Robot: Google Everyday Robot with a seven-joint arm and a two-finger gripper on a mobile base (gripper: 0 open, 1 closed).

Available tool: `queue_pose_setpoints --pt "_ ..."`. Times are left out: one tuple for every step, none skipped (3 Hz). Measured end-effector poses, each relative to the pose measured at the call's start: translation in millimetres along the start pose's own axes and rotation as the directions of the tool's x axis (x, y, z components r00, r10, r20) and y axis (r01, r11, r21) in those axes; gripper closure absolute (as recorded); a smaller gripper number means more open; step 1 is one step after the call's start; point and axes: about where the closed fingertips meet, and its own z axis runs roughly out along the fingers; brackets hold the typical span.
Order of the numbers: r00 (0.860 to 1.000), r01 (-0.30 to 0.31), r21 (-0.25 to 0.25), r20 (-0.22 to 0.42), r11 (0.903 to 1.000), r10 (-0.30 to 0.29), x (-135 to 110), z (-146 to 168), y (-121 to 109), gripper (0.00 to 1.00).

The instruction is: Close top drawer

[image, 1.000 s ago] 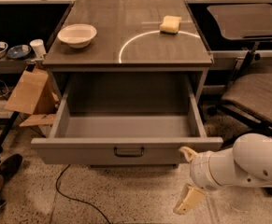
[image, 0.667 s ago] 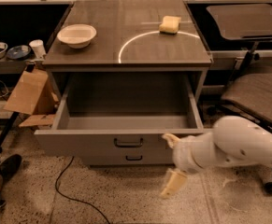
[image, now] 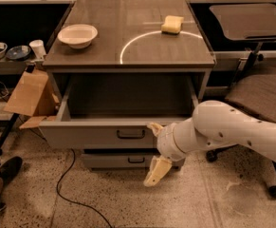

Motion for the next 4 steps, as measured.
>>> queue_pose_setpoints --pt "1.0 -0.027 0.021 -0.012 0.9994 0.028 8 -6 -5 0.25" --pt "0.995 -0.066 0.052 -0.07 0.9965 0.069 20 -10 -17 0.49" --pt "0.98 -0.126 0.082 -0.147 0.9886 0.137 41 -3 -44 0.8" --pt "0.968 -0.147 0.09 -0.19 0.985 0.162 49 10 -60 1.0"
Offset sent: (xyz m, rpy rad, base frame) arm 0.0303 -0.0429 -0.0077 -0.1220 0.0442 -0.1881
